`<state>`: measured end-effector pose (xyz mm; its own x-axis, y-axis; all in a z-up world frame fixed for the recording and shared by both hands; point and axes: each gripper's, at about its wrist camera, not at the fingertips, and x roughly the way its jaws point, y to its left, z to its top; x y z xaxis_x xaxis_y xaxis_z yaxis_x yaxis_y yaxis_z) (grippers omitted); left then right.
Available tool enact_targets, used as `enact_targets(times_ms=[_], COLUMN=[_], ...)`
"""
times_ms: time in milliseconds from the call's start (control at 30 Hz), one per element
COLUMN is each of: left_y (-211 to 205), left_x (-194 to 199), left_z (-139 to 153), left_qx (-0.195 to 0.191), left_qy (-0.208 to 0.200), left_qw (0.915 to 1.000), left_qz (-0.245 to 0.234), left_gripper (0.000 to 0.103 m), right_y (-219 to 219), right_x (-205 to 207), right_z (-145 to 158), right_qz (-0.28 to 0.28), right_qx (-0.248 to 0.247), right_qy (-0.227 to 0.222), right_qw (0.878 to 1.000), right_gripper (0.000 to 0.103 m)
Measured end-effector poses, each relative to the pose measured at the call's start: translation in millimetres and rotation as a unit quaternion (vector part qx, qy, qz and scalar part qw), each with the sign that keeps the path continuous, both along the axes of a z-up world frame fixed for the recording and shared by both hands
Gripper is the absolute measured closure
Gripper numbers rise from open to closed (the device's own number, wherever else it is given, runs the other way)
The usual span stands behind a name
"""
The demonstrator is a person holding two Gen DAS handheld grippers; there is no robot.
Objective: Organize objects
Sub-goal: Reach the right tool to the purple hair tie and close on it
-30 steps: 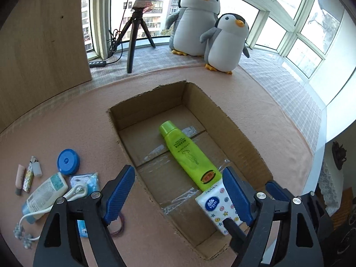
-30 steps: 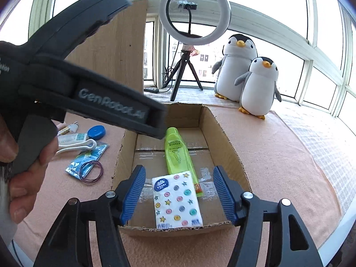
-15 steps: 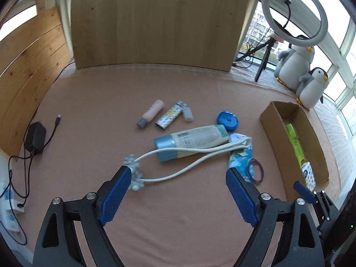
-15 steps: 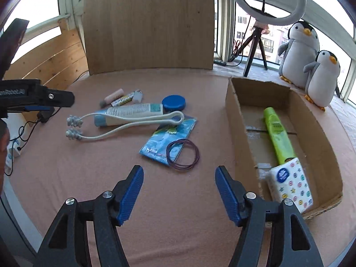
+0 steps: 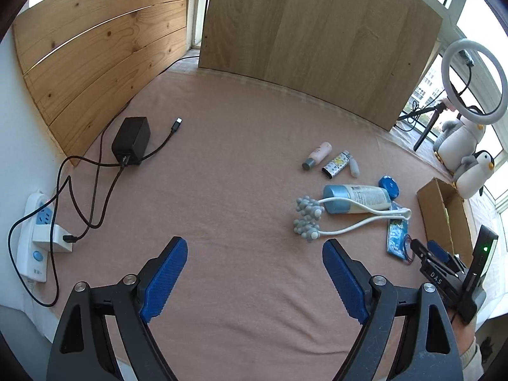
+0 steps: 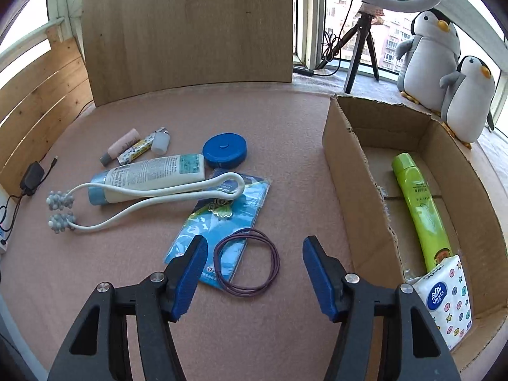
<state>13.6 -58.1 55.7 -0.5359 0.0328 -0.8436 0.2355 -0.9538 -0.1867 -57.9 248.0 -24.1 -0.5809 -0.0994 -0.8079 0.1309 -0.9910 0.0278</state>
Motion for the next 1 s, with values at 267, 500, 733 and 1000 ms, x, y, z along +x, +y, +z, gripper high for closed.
enact_targets(times_ms=[267,500,733,1000], left_y=[-5.2,21.2,103.3,183.3], left_x=[-6.8,-39.8,-124.6,-200.7], left_z=[-0.9,-6.4,-8.2,-83.4], left_qx=[0.0,0.023,-0.006,-0.015], left_qy=[-0.003,0.003,0.034,-0.073], left_qw=[1.0,0.9994,0.9946,0.9816], left_qz=[0.004,-0.024,-0.098,-0.176], left_gripper=[0.013,0.014,0.014,0.045], right_y=[21.5,15.6,22.2,35.0], right_x=[-5.0,-8.4,12.6,29.0], right_z=[-17.8,-16.7,-16.8,-19.0], right_qz=[-0.029,0.0,-0.001,-0.004], right_qx=[0.01,0.002,-0.023,-0.063], right_qy=[-0.032,-0.036,-0.037,-0.024], right_qw=[0.999,0.999,0.999,0.998], right_gripper=[0.079,0.099,0.1,0.1])
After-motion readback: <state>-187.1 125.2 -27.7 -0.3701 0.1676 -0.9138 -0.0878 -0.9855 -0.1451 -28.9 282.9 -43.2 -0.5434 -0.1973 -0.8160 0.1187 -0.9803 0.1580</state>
